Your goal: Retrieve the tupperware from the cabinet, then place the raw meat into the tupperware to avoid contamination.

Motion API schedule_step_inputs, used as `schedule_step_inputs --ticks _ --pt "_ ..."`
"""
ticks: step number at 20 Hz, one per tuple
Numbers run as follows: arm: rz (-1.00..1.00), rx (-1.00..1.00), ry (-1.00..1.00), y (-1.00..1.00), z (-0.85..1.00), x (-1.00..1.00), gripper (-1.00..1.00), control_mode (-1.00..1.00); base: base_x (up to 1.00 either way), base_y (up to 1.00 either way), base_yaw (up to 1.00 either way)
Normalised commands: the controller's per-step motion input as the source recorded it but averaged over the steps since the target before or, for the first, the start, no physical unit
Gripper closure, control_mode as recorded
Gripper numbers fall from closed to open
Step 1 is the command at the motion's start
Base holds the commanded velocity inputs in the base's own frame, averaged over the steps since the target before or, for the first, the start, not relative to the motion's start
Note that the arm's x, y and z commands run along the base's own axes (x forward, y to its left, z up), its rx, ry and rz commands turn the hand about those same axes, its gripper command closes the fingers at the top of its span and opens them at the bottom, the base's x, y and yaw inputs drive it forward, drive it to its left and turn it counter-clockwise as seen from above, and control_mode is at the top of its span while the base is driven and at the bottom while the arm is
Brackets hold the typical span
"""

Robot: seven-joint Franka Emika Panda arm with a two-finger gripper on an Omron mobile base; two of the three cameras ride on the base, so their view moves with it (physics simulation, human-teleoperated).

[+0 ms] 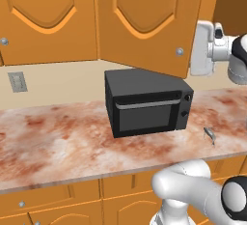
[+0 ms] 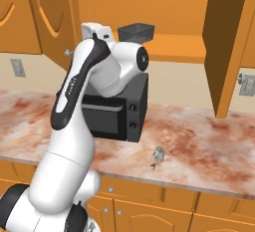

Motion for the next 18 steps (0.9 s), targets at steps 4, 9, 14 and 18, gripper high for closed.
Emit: schedule_step_inputs --ticks 4,9,14,18 --pt "0.12 -0.08 -0.01 0.73 0.0 -0.52 -1.0 -1.0 0.0 0.0 0.0" --pt "0.11 -0.07 -0.05 0.79 0.0 -0.52 -1.0 -1.0 0.0 0.0 0.0" --pt "0.07 -0.05 -0.1 0.76 0.0 -0.51 -1.0 -1.0 0.0 0.0 0.0" --pt "0.02 -0.05 -0.14 0.72 0.0 -0.4 -1.0 -1.0 0.0 0.0 0.0"
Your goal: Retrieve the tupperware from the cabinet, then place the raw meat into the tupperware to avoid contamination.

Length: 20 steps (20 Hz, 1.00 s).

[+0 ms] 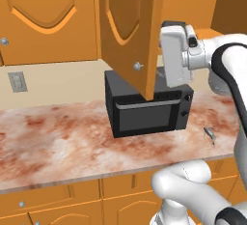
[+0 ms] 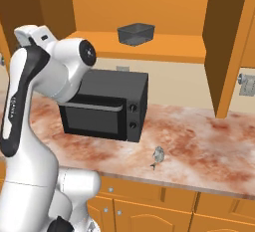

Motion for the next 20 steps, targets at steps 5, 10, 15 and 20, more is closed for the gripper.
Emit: schedule_step_inputs --ticks 5,10,15,20 --pt "0.0 -0.05 -0.16 0.73 -0.05 -0.08 -1.0 -1.0 0.0 0.0 0.0" --pt "-0.04 -0.03 -0.14 0.7 -0.07 0.01 -1.0 -1.0 0.0 0.0 0.0" --pt "-0.09 -0.01 -0.04 0.52 -0.1 0.16 -1.0 -1.0 0.0 0.0 0.0" --pt "-0.03 0.0 0.0 0.13 -0.02 0.1 -1.0 -1.0 0.0 0.0 0.0"
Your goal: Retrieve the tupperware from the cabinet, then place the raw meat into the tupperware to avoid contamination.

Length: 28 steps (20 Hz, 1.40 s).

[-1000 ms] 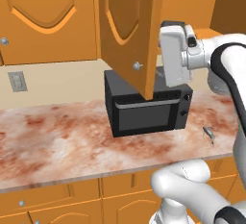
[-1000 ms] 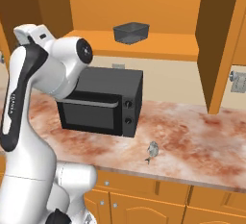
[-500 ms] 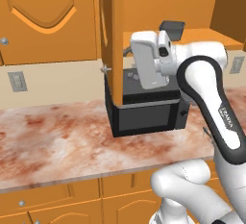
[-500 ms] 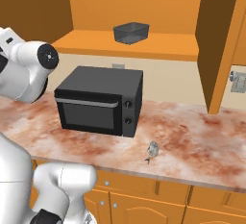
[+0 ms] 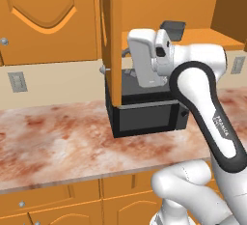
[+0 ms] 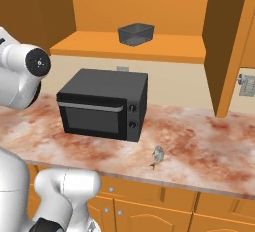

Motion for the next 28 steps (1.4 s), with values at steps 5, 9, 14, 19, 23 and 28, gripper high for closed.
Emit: schedule_step_inputs --ticks 5,9,14,19,23,28 --pt "0.0 0.0 0.0 0.0 0.0 0.0 -1.0 -1.0 0.0 0.0 0.0" --pt "-0.01 0.0 0.0 -0.01 0.0 0.0 -1.0 -1.0 0.0 0.0 0.0" --pt "-0.08 0.0 0.0 -0.13 0.03 -0.08 -1.0 -1.0 0.0 0.0 0.0" --pt "-0.16 0.01 0.0 -0.31 0.1 -0.04 -1.0 -1.0 0.0 0.0 0.0" --pt "-0.21 0.04 0.03 -0.43 0.18 -0.04 -1.0 -1.0 0.0 0.0 0.0" --pt "-0.23 0.06 0.09 -0.45 0.2 -0.02 -1.0 -1.0 0.0 0.0 0.0"
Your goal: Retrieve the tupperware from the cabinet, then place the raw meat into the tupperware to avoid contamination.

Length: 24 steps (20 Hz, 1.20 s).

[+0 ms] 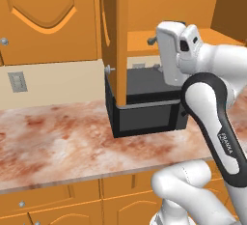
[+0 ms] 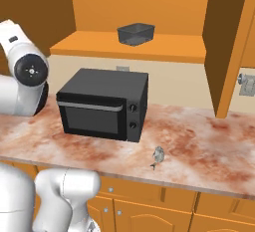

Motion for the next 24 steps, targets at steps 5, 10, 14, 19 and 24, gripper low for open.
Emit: schedule_step_inputs --ticks 5,10,14,19,24 --pt "-0.27 0.07 0.16 -0.39 0.11 0.0 -1.0 -1.0 0.0 0.0 0.0" --pt "-0.27 0.11 0.21 -0.33 0.03 0.0 -1.0 -1.0 0.0 0.0 0.0" --pt "-0.29 0.18 0.21 -0.39 0.07 0.0 -1.0 -1.0 0.0 0.0 0.0" --pt "-0.3 0.19 0.21 -0.47 0.1 0.01 -1.0 -1.0 0.0 0.0 0.0" --pt "-0.27 0.16 0.17 -0.47 0.04 0.09 -1.0 -1.0 0.0 0.0 0.0"
